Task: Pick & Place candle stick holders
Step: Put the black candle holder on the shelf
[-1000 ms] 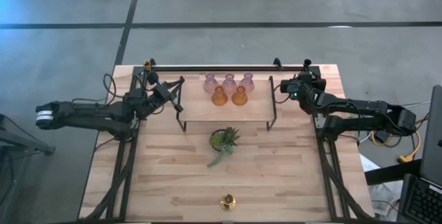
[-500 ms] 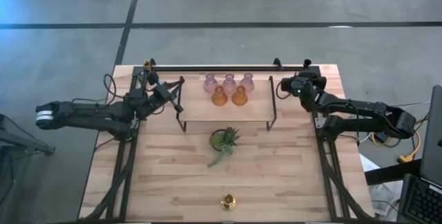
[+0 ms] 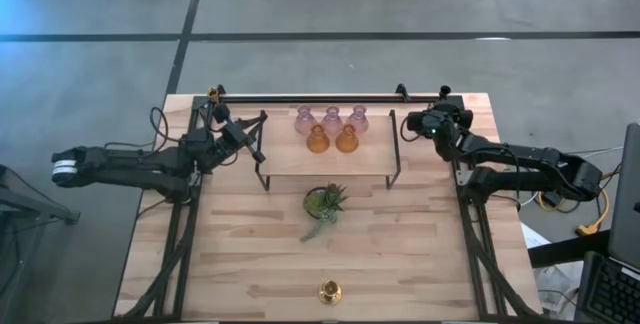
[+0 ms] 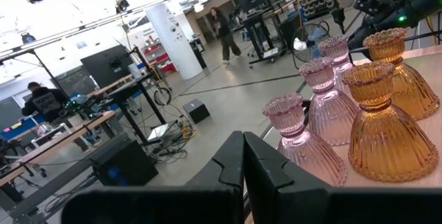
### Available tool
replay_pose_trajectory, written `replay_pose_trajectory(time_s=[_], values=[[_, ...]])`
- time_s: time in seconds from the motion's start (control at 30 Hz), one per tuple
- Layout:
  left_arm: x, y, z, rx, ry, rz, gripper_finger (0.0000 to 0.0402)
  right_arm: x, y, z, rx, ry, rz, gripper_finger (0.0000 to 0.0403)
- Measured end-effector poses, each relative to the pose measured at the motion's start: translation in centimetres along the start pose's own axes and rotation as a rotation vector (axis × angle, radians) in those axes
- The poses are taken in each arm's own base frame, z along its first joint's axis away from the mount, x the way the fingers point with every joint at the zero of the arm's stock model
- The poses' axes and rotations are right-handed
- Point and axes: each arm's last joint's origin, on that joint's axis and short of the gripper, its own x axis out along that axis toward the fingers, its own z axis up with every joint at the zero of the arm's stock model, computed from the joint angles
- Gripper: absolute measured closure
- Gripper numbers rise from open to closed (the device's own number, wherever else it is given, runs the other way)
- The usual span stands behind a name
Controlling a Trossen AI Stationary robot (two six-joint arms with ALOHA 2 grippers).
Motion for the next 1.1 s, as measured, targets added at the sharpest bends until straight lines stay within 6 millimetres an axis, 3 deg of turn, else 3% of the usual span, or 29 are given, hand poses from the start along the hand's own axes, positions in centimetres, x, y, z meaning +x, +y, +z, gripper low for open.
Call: replay_pose_trajectory(time_s=[0.2,0.47,0.87,1.1], values=[[0.0,0.0,0.0,0.0,0.0,0.0,0.0394,0.3,-0.2,0.1,0.008,0.008,-0.002,0.0273],[0.0,0.0,0.0,-0.004,0.0,0.0,0.0394,0.3,-0.1,0.2,0.017,0.008,0.021,0.0383],[0.0,0.0,0.0,-0.004,0.001,0.0,0.0394,0.1,-0.2,0.4,-0.026,0.014,0.059,0.0392],[0.0,0.0,0.0,-0.004,0.003,0.005,0.0394,-1.3,-1.5,2.0,-0.06,0.004,0.093,0.0393]])
